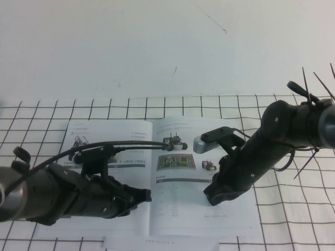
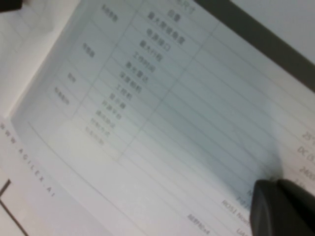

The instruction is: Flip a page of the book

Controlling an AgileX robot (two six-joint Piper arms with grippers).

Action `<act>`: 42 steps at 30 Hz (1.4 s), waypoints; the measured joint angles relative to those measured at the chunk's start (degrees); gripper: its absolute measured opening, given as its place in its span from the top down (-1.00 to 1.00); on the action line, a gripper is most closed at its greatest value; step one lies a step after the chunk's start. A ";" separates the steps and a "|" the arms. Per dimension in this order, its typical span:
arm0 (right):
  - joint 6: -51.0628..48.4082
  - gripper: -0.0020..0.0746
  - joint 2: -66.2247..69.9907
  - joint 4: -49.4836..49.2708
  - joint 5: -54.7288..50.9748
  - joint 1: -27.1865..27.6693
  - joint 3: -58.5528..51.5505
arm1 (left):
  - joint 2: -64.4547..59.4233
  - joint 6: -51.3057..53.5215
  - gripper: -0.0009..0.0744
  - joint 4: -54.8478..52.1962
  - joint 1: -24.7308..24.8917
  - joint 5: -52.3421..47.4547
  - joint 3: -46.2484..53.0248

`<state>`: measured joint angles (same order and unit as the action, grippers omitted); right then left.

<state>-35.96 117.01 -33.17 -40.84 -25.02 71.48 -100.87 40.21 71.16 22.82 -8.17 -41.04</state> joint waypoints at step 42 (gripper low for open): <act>38.50 0.95 -91.23 58.81 -12.14 0.00 -31.20 | 83.84 -60.94 0.98 -92.01 0.00 -27.15 10.73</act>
<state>2.54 25.78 25.64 -52.97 -25.02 40.28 -17.02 -20.74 -20.86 22.82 -35.31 -30.31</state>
